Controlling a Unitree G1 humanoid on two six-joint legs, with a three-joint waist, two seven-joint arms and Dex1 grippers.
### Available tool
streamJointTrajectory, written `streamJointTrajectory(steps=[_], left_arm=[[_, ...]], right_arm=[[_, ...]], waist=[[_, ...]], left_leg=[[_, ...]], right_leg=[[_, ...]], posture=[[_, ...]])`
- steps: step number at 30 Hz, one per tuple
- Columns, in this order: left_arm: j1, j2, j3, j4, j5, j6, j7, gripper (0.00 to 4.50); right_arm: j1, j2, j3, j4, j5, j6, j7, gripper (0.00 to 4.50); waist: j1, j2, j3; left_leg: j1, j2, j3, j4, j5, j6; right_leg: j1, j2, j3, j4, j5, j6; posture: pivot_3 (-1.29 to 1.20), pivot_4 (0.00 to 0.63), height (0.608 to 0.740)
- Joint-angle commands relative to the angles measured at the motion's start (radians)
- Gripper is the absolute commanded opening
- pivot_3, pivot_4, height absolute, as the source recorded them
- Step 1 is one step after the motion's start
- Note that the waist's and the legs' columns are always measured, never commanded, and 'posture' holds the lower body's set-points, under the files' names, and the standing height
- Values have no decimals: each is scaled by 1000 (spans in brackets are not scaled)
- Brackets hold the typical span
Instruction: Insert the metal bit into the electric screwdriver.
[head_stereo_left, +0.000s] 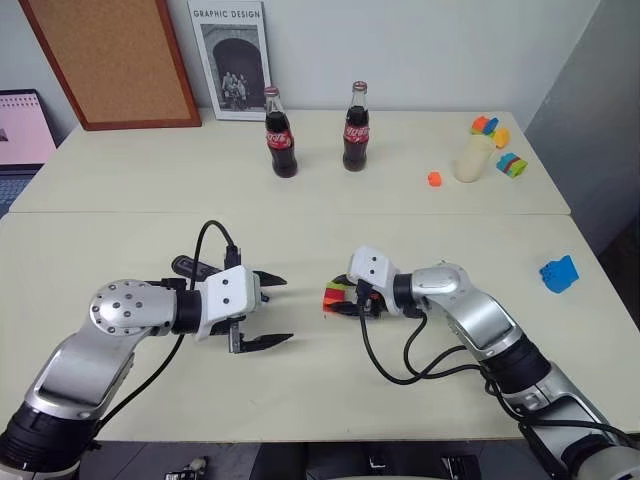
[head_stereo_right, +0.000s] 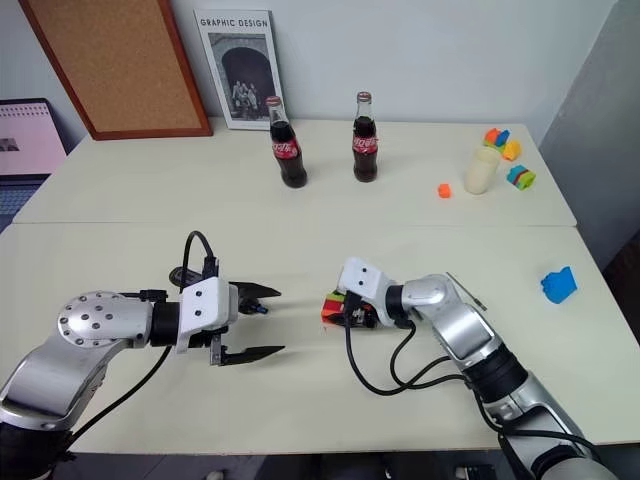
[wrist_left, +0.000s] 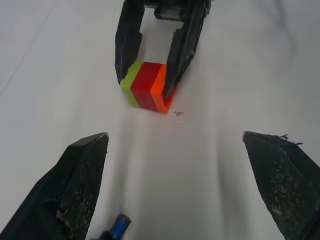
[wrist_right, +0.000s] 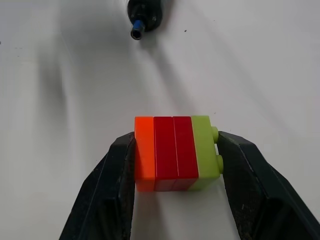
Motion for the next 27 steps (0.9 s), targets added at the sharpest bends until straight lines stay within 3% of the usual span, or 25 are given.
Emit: streamJointTrajectory(steps=[1,5,9,16,21,27], left_arm=[[-74,-61,-17,-3,-38,27,29,4500],[-149,-147,-58,-1,-60,61,53,4500],[-211,-227,-123,28,-43,49,63,4500],[-319,-376,-211,105,-5,13,102,4500],[-363,-436,-246,131,10,7,114,4500],[-380,-447,-256,149,21,-8,103,4500]], right_arm=[[59,-70,-187,-134,29,53,-70,2057],[130,-147,-377,-162,28,100,-165,2057],[179,-210,-477,-59,-15,84,-245,2057],[83,-147,-578,213,-50,48,-468,2056],[55,-124,-599,282,-33,69,-501,2056],[78,-130,-646,189,10,129,-509,3820]], waist=[[5,0,0],[12,0,0],[7,0,0],[-9,0,0],[-6,0,-1],[-5,1,-1]], left_leg=[[-1,0,0,1,0,0],[-4,-1,0,2,0,0],[-4,-1,1,2,0,0],[-5,-2,3,2,0,0],[-5,-1,4,2,1,0],[-5,-1,4,2,1,0]], right_leg=[[0,0,0,0,0,0],[-1,-1,-1,-1,1,1],[-3,0,0,0,1,1],[-3,1,2,2,2,-1],[-4,2,1,2,4,-3],[-4,1,3,1,4,-3]], posture=[[0,150,740],[0,150,740],[0,150,740],[0,150,740],[0,150,740],[0,150,740]])
